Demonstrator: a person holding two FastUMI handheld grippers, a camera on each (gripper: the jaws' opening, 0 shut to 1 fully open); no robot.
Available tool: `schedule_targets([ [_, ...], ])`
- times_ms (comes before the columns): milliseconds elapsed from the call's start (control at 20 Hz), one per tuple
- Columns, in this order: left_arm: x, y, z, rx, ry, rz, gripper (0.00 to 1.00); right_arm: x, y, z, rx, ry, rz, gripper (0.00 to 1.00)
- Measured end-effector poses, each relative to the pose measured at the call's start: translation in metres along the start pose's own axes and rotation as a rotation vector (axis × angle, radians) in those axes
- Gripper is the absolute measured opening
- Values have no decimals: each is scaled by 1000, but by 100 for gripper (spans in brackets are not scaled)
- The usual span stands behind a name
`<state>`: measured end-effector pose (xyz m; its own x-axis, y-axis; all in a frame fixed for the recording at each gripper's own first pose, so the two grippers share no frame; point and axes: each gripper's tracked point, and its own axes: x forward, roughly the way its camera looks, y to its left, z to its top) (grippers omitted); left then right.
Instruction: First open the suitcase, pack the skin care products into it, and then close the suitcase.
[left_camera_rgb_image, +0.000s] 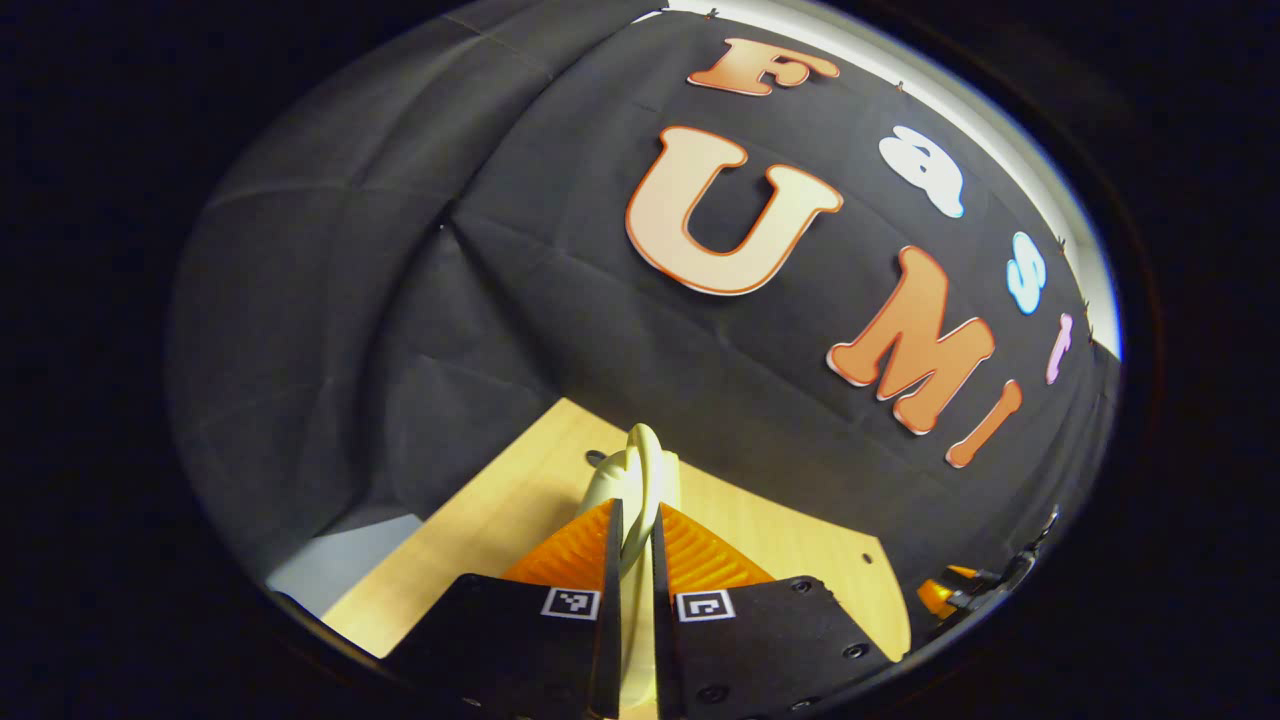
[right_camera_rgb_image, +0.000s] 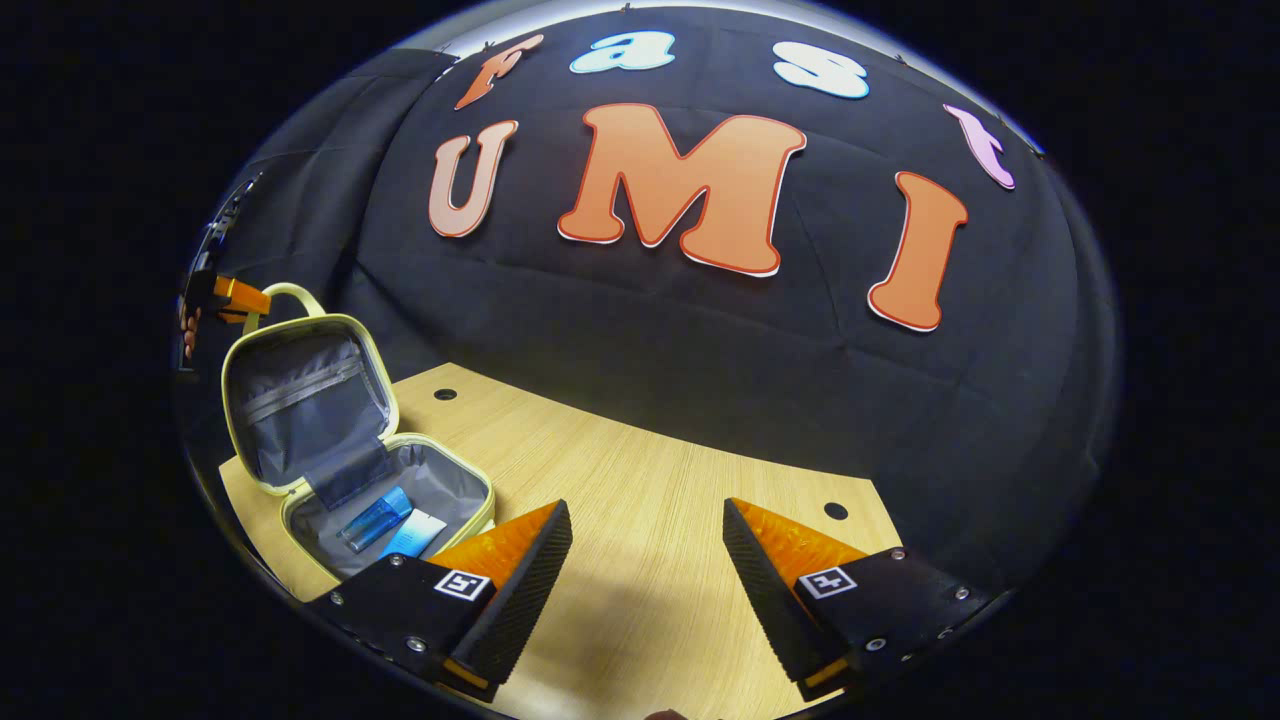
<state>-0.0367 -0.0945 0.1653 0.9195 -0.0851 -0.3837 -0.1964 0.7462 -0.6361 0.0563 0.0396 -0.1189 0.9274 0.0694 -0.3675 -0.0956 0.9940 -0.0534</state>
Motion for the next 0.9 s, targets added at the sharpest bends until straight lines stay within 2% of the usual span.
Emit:
schedule_targets([
  [300, -2, -89, -29, 24, 22, -114, 14, -7, -15, -12, 14, -2, 23, 96],
  [500, 2, -145, -66, 44, 66, -187, 14, -8, -20, -17, 31, -6, 39, 97],
  [900, 13, -201, -133, 39, 151, -242, 14, -17, -40, -36, 37, 14, 43, 97],
])
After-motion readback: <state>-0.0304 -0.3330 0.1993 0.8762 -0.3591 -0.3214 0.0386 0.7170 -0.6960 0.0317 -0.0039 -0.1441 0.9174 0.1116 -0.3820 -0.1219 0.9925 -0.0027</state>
